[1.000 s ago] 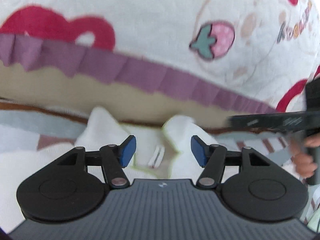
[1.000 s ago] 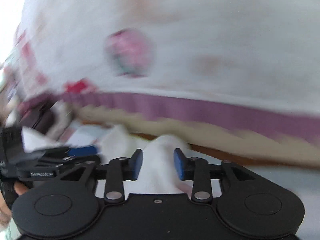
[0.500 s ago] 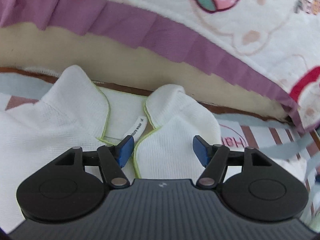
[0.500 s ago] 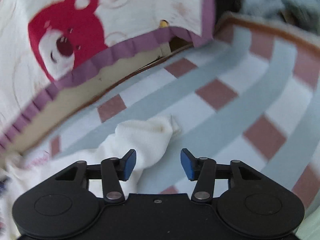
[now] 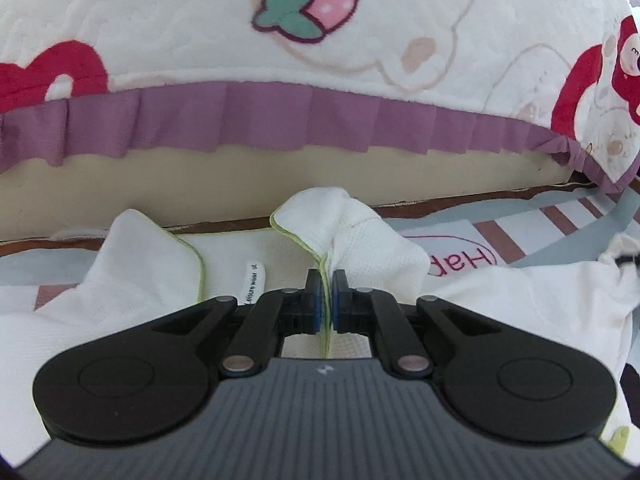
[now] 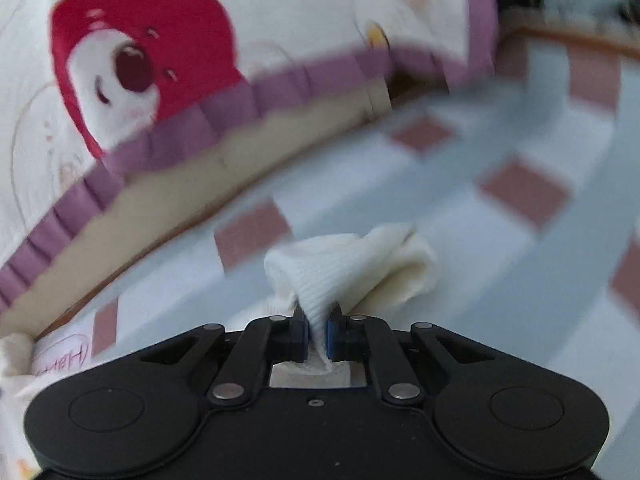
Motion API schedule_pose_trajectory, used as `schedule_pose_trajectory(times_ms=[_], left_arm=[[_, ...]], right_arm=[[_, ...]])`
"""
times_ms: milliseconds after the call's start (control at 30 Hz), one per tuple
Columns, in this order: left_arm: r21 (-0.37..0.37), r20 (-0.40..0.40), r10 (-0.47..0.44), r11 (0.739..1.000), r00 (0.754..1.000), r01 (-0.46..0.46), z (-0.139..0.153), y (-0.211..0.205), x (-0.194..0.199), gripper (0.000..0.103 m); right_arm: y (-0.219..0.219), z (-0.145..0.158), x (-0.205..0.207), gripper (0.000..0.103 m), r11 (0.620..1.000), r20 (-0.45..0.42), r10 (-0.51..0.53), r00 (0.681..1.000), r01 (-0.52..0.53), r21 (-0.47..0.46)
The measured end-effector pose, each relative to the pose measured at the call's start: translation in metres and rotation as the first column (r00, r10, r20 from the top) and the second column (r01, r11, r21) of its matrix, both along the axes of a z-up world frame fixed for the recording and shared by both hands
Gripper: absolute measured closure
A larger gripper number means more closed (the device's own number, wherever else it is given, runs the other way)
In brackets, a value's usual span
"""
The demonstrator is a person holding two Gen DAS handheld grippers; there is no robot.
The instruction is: Fold clothes
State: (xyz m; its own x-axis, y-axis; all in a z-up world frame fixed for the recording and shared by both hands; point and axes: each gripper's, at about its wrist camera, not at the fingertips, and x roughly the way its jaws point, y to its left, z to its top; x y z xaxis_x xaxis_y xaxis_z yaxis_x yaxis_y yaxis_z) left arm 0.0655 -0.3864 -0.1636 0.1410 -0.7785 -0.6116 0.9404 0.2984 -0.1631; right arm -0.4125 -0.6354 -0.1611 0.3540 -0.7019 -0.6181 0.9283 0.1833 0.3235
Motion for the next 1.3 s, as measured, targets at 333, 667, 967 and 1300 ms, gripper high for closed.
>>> schedule_pose_trajectory(times_ms=[333,667,967,1300], left_arm=[[0.005,0.044,0.038,0.999,0.998,-0.039,-0.006,0.002,0.004,0.098],[0.074,-0.016,0.105,0.992,0.994,-0.104,-0.02,0.006,0.013,0.098],[0.069,-0.039,0.12,0.991,0.992,-0.117,-0.023,0.009,0.017,0.098],[0.082,-0.083,0.158,0.985,0.984,-0.151,-0.025,0.008,0.02,0.096]], right_arm=[[-0.004,0.073,0.035,0.097,0.967,-0.414,0.053,0.909,-0.151,-0.206],[-0.037,0.03,0.013,0.098,0.995,-0.495,-0.081,0.865,0.039,-0.094],[-0.04,0.038,-0.045,0.071,0.986,-0.171,-0.147,0.974,0.157,0.049],[0.002,-0.041,-0.063,0.04,0.901,0.405,-0.358,0.841,0.196,0.388]])
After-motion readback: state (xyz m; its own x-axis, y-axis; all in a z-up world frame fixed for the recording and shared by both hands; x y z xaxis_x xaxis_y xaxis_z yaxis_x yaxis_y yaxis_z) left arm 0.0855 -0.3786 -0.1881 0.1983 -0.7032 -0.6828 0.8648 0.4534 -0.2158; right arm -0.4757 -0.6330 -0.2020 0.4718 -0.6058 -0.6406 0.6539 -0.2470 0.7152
